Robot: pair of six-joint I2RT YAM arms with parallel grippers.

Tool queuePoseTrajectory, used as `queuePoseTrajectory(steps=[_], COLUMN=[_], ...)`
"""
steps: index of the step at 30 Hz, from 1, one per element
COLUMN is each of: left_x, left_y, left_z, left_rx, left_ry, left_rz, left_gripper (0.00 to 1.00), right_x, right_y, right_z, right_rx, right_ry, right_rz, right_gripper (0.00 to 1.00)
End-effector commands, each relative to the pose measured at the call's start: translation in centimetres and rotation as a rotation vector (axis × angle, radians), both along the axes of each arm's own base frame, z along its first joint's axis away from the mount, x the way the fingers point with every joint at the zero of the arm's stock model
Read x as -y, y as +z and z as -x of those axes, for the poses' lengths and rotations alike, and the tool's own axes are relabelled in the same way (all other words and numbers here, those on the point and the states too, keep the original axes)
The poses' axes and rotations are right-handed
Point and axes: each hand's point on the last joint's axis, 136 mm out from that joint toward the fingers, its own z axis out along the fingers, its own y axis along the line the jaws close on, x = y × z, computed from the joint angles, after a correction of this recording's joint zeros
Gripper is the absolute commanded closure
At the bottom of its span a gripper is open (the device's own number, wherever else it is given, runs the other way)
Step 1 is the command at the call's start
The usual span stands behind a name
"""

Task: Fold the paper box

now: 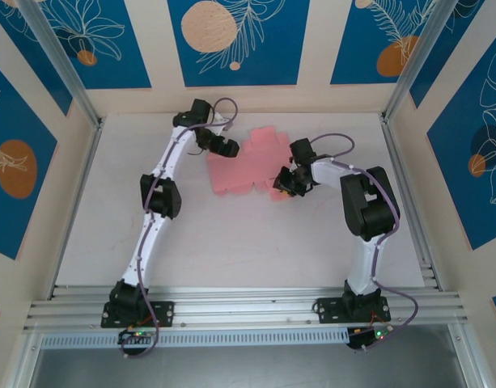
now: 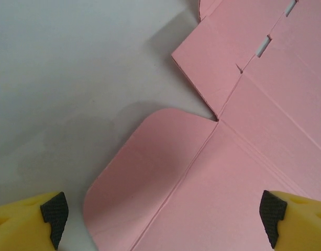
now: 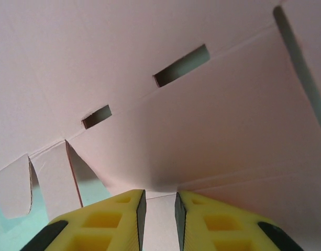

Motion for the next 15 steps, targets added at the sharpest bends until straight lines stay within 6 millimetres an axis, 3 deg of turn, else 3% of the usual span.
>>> queuePoseTrajectory(steps=[1, 5, 10, 15], left_x=[1.8, 2.4, 2.8, 1.5], left_y=[-0.7, -1.5, -1.2, -0.4], left_z=[0.5, 1.6, 3.1, 3.5], left_rx=[-0.027, -0.075, -0.130, -0.124], left_ry=[-0.002, -0.020, -0.052, -0.045], left_rz=[0.038, 0.047, 0.075, 0.008], left_gripper=[0.06, 0.15, 0.37, 0.61], right_x=[0.9, 1.4, 2.4, 3.5], right_y=[-1.6, -1.6, -1.4, -1.2], right_z=[1.1, 0.9, 0.5, -0.1], right_rx=[-0.069, -0.066, -0.061, -0.057], right_ry=[0.021, 0.016, 0.010, 0.006], right_rz=[0.037, 0.039, 0.048, 0.063], right_gripper=[0.74, 0.74, 0.74, 0.74])
